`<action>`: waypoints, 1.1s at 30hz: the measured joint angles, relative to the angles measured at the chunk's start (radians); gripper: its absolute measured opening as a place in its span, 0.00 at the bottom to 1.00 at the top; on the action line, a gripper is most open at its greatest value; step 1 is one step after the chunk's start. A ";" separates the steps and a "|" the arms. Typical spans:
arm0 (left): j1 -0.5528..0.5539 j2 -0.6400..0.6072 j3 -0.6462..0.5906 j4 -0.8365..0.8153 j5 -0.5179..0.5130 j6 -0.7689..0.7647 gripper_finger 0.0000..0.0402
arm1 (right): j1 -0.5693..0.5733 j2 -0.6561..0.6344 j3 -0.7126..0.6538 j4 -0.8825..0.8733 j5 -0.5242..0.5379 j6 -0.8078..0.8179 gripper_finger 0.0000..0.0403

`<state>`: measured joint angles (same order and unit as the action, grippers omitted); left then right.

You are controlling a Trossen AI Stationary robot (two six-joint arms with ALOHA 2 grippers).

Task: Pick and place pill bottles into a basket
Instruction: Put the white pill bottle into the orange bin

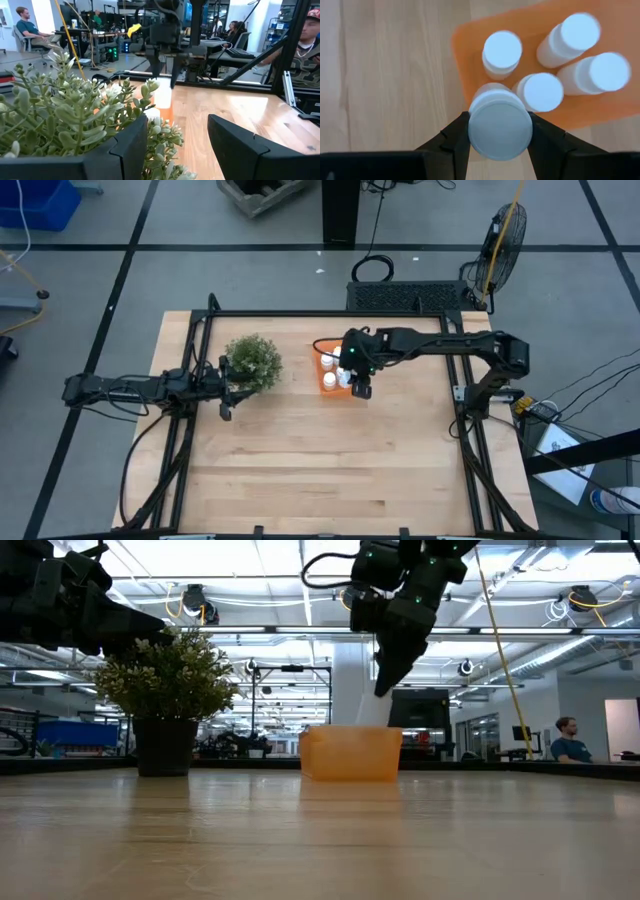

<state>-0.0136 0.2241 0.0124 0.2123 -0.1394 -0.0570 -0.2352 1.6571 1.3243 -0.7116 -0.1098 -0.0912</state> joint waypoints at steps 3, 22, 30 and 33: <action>0.000 0.000 0.000 0.001 0.000 0.000 0.53 | 0.003 0.029 0.000 -0.011 -0.005 0.000 0.36; 0.000 0.000 0.000 0.001 0.000 0.000 0.53 | 0.008 0.139 0.000 -0.014 -0.052 -0.005 0.36; 0.000 0.000 0.000 0.000 0.000 0.000 0.53 | 0.006 0.150 0.000 0.011 -0.053 -0.011 0.36; 0.000 0.000 0.000 0.001 0.000 0.000 0.53 | 0.003 0.158 0.000 0.013 -0.053 -0.011 0.36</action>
<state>-0.0138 0.2244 0.0124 0.2131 -0.1398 -0.0570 -0.2317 1.8156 1.3247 -0.6982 -0.1627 -0.1024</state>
